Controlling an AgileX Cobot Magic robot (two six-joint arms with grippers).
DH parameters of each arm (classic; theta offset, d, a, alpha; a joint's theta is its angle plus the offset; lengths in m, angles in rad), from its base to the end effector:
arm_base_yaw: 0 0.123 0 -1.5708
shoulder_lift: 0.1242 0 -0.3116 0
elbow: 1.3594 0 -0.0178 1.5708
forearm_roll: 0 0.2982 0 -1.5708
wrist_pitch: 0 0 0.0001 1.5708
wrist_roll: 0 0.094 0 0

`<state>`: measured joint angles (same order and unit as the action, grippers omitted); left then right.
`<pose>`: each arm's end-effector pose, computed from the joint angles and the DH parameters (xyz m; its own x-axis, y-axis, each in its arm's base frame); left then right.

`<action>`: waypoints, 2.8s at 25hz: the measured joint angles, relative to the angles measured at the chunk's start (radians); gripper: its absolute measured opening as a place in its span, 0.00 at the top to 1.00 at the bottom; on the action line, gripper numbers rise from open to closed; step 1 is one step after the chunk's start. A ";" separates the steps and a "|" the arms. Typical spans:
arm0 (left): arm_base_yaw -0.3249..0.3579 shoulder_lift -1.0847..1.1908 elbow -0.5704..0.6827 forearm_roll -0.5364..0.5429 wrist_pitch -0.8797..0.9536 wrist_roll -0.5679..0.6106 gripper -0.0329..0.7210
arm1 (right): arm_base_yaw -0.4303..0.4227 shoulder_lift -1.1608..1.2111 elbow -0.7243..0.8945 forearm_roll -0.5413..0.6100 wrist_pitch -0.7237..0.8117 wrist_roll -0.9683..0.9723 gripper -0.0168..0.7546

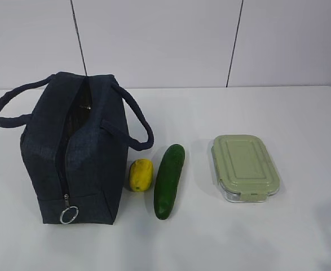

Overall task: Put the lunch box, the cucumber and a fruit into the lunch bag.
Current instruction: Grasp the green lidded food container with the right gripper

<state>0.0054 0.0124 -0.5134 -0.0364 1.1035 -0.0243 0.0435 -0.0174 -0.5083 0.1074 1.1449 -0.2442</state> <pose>0.0112 -0.0030 0.2993 -0.4931 -0.0433 -0.8689 0.0028 0.9987 -0.0514 0.0041 0.0094 0.2949 -0.4696 -0.2180 -0.8555 -0.2251 0.9666 -0.1228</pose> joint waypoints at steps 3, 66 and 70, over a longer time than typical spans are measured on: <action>0.000 0.000 0.000 0.000 0.000 0.000 0.36 | 0.000 0.000 0.000 0.000 0.000 0.000 0.45; 0.000 0.000 0.000 0.000 0.000 0.000 0.36 | 0.000 0.035 0.000 0.034 -0.006 0.079 0.32; 0.000 0.000 0.000 0.000 0.000 0.000 0.36 | 0.000 0.101 0.000 0.036 -0.010 0.081 0.30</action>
<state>0.0054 0.0124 -0.5134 -0.0364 1.1035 -0.0243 0.0435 0.0833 -0.5083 0.1439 1.1347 -0.1632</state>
